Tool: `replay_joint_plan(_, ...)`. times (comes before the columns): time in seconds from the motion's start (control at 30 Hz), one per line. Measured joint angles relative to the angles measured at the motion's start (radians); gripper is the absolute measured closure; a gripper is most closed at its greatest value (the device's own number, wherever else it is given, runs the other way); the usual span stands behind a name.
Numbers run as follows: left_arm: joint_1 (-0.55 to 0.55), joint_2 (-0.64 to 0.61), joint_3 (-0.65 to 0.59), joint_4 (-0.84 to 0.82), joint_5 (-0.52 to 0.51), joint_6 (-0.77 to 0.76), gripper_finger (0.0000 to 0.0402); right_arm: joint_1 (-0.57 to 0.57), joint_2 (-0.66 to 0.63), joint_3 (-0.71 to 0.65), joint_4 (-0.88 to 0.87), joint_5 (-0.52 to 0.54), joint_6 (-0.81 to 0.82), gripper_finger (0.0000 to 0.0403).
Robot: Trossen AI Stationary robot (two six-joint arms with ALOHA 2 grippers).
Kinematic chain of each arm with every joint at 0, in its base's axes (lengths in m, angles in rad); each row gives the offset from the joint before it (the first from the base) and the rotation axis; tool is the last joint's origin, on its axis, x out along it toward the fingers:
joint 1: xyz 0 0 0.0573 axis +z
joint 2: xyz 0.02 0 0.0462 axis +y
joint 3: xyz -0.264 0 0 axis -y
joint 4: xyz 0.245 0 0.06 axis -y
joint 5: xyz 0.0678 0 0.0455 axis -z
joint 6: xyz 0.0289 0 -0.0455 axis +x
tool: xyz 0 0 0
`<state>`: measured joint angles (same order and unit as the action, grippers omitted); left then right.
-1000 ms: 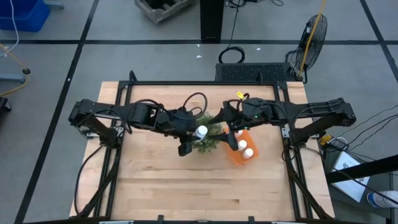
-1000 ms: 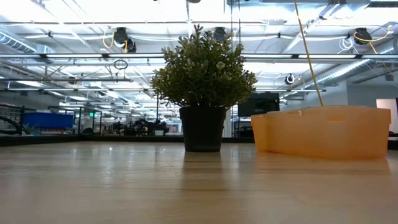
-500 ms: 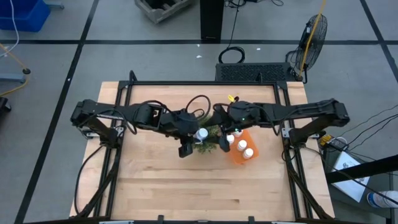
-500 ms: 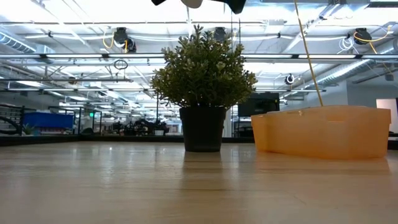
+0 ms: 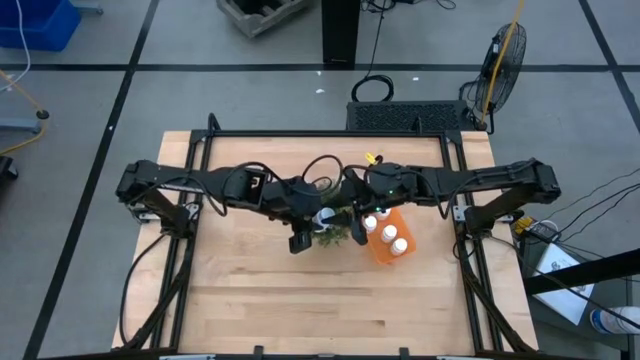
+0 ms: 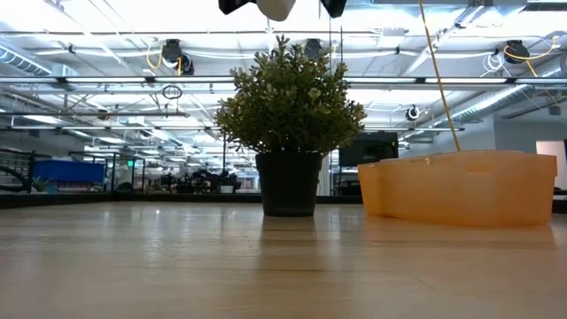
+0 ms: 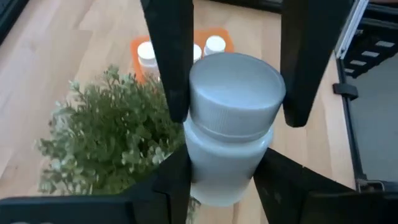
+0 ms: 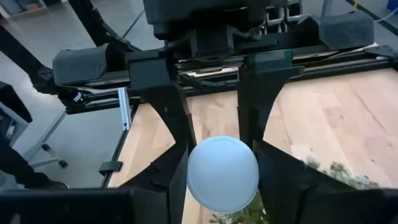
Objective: Pick and place pill bottles into a basket
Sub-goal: Put the white medicine bottle into the orange bin
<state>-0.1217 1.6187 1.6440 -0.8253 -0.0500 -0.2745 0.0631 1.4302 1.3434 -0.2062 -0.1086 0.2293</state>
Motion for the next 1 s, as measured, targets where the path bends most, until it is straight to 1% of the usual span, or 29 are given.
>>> replay_joint_plan(0.1,0.009,-0.006,0.000,0.009,0.009,0.012,0.0220,0.003,-0.036,0.000,-0.049,0.014,0.002,0.0262)
replay_joint_plan(0.23,0.018,-0.013,0.001,0.005,0.028,0.009,0.0180,0.005,-0.124,0.000,-0.188,0.076,-0.006,0.0262)
replay_joint_plan(0.4,0.016,-0.018,0.000,0.016,0.029,0.009,0.0152,0.013,-0.223,0.000,-0.348,0.149,0.035,0.0262)
replay_joint_plan(0.5,0.018,-0.018,0.000,0.014,0.020,0.008,0.0146,0.038,-0.255,0.000,-0.431,0.166,0.064,0.0262)
replay_joint_plan(0.6,0.021,-0.018,0.000,0.016,0.015,0.003,0.0145,0.078,-0.257,-0.020,-0.495,0.194,0.101,0.0262)
replay_joint_plan(0.8,0.038,-0.018,0.000,0.015,0.017,-0.037,0.0145,0.154,-0.255,-0.137,-0.505,0.222,0.157,0.0262)
replay_joint_plan(1.0,0.038,-0.038,0.000,0.017,0.024,-0.043,0.0144,0.199,-0.271,-0.264,-0.475,0.292,0.203,0.0262)
